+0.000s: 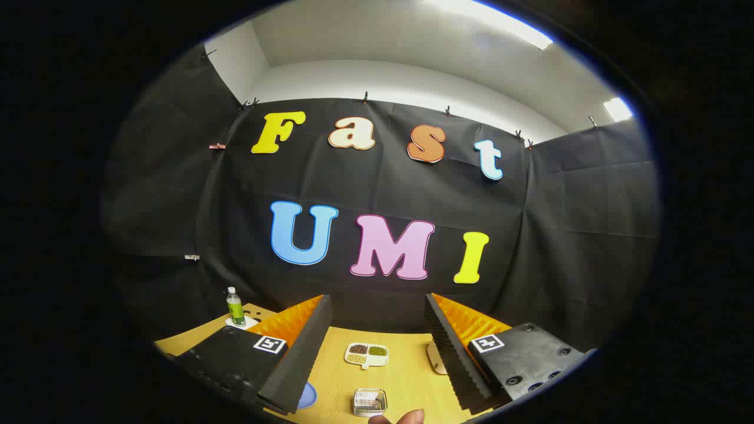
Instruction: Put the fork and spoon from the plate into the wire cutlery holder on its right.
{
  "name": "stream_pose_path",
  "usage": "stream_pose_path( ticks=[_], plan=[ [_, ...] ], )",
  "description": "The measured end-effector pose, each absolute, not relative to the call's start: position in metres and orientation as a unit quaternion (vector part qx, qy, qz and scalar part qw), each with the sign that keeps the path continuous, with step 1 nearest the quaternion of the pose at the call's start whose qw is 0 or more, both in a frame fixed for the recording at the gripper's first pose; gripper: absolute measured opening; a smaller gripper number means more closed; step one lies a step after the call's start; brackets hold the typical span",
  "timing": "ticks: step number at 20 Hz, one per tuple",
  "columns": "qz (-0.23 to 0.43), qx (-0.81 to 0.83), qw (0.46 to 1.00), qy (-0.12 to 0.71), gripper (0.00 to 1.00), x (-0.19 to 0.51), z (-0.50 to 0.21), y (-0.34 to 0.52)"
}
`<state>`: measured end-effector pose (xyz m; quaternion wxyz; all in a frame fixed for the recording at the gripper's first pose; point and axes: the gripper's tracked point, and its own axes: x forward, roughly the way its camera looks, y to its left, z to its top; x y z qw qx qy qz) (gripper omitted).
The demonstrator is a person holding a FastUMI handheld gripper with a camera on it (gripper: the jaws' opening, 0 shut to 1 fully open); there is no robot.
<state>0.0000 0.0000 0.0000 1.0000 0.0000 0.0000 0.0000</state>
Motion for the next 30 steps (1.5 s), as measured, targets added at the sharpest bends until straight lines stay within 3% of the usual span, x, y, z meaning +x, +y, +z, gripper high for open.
stream_pose_path(
  ticks=[23,30],
  plan=[
    [0.013,0.008,1.000,0.007,0.98,0.013,-0.008,0.015],
    [0.087,0.029,0.994,0.067,0.97,0.022,-0.043,0.070]
  ],
)
